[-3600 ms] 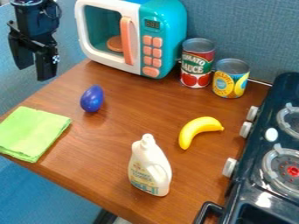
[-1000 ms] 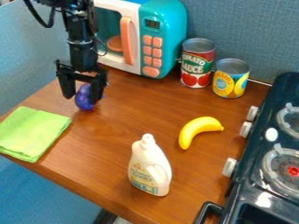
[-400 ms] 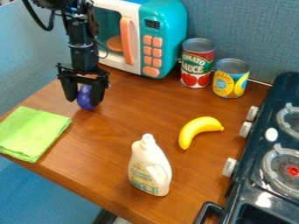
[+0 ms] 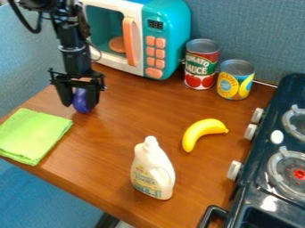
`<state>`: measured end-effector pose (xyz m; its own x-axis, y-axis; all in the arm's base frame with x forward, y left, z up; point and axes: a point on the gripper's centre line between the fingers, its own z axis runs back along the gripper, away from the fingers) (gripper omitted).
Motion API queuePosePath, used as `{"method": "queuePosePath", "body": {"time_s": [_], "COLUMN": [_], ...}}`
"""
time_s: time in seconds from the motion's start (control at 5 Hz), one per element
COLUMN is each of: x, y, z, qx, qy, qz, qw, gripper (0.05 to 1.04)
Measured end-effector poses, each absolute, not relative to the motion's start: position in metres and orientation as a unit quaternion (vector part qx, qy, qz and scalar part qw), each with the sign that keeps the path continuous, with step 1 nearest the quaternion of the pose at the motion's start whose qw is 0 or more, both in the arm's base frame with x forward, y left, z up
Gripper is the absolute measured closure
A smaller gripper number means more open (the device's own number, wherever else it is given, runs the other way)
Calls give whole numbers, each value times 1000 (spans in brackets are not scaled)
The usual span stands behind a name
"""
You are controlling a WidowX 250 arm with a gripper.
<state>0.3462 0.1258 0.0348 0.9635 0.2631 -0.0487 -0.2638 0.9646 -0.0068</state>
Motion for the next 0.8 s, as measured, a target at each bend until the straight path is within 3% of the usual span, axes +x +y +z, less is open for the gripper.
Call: {"method": "queuePosePath", "body": {"time_s": [0.2,0.4,0.8], "x": [340,336,348], "y": [131,124,60], "z": [61,113,122], "qx": [4,31,21], "qy": [-3,-49,-29], "qz": [128,67,-117], "qw": [992,996,992], "gripper": [268,268,268]}}
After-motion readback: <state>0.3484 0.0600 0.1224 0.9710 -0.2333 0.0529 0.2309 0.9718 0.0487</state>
